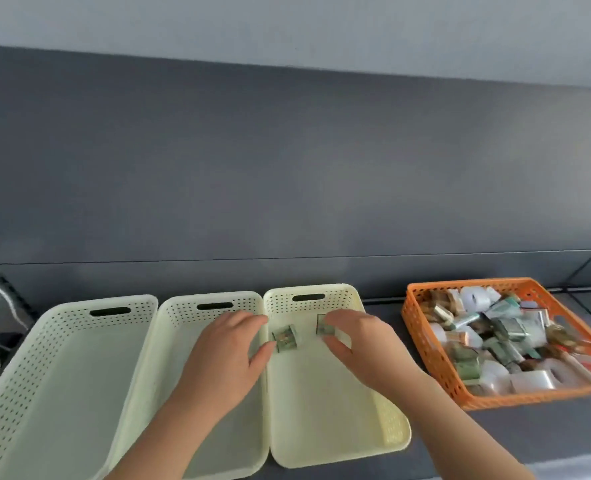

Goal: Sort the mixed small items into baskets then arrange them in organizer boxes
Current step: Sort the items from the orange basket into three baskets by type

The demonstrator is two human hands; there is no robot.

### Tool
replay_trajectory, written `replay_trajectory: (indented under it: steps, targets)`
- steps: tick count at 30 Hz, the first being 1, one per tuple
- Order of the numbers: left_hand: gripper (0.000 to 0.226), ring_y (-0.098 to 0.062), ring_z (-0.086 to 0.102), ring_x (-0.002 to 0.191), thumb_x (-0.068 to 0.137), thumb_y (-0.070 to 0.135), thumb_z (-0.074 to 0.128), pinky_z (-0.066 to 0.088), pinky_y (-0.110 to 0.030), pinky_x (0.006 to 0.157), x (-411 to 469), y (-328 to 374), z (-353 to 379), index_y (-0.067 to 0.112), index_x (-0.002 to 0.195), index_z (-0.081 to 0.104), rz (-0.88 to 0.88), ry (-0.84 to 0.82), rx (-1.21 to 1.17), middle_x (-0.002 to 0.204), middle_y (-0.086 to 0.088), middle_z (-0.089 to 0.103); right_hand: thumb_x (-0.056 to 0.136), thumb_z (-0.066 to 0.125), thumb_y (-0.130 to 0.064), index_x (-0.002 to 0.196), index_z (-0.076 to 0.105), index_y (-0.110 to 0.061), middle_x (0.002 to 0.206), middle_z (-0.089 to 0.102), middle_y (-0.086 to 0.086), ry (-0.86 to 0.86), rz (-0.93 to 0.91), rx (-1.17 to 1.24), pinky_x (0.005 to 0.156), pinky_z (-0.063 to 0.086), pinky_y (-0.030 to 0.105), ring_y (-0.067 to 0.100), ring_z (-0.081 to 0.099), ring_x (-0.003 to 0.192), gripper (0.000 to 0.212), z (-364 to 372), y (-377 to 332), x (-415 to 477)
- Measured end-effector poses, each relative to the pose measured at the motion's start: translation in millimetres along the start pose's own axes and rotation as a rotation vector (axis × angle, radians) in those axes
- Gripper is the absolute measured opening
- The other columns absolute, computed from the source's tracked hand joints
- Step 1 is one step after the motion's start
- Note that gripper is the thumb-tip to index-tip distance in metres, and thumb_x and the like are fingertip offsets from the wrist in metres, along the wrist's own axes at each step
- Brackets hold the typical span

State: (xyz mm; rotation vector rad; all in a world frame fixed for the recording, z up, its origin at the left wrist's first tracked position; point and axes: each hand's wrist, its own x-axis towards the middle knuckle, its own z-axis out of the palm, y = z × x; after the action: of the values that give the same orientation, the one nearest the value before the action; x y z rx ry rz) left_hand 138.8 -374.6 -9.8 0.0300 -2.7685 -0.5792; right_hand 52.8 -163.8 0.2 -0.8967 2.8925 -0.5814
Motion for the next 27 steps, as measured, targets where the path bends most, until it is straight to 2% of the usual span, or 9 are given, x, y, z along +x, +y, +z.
replay_trajectory:
  steps: [3,8,13,21,27]
  targets:
    - [0.047,-0.015,0.061,0.096,0.082,0.050,0.041,0.049,-0.030,0.084,19.9,47.7,18.4,0.022,0.110,0.067,0.099,-0.011,-0.070,0.103,0.009,0.066,0.094,0.051,-0.038,0.131,0.055,-0.025,0.131,0.057,-0.012,0.058,0.095,-0.013,0.094,0.044,0.022,0.009,0.054,0.117,0.039,-24.6,40.6,-31.8]
    - [0.038,-0.011,0.049,0.119,0.091,0.041,0.054,0.035,-0.024,0.101,48.2,125.2,61.4,0.025,0.125,0.059,0.179,-0.117,-0.169,0.125,0.012,0.057,0.092,0.054,-0.038,0.126,0.058,-0.028,0.128,0.060,-0.010,0.127,0.275,-0.029,0.087,0.044,0.024,0.012,0.059,0.109,0.036,-61.6,111.3,-77.5]
    - [0.042,-0.007,0.046,0.120,0.091,0.042,0.053,0.036,-0.023,0.101,82.0,191.0,110.7,0.027,0.130,0.054,0.221,-0.179,-0.171,0.129,0.013,0.054,0.091,0.058,-0.034,0.130,0.057,-0.025,0.132,0.058,-0.009,0.129,0.351,-0.029,0.092,0.047,0.027,0.012,0.057,0.114,0.040,-89.8,193.4,-97.8]
    - [0.052,-0.014,0.040,0.130,0.093,0.035,0.055,0.035,-0.030,0.107,134.8,235.5,169.0,0.022,0.142,0.042,0.108,-0.271,-0.035,0.143,0.005,0.044,0.088,0.062,-0.029,0.134,0.050,-0.021,0.136,0.052,-0.005,-0.034,0.233,-0.091,0.098,0.046,0.031,0.016,0.053,0.120,0.049,-97.1,285.9,-77.8]
    - [0.044,-0.014,0.046,0.125,0.092,0.028,0.057,0.039,-0.031,0.104,141.4,236.6,185.1,0.025,0.135,0.050,0.000,-0.272,0.017,0.138,0.005,0.051,0.088,0.063,-0.026,0.133,0.051,-0.023,0.133,0.051,-0.006,-0.041,0.134,-0.089,0.094,0.049,0.032,0.018,0.054,0.114,0.047,-90.9,313.7,-68.0]
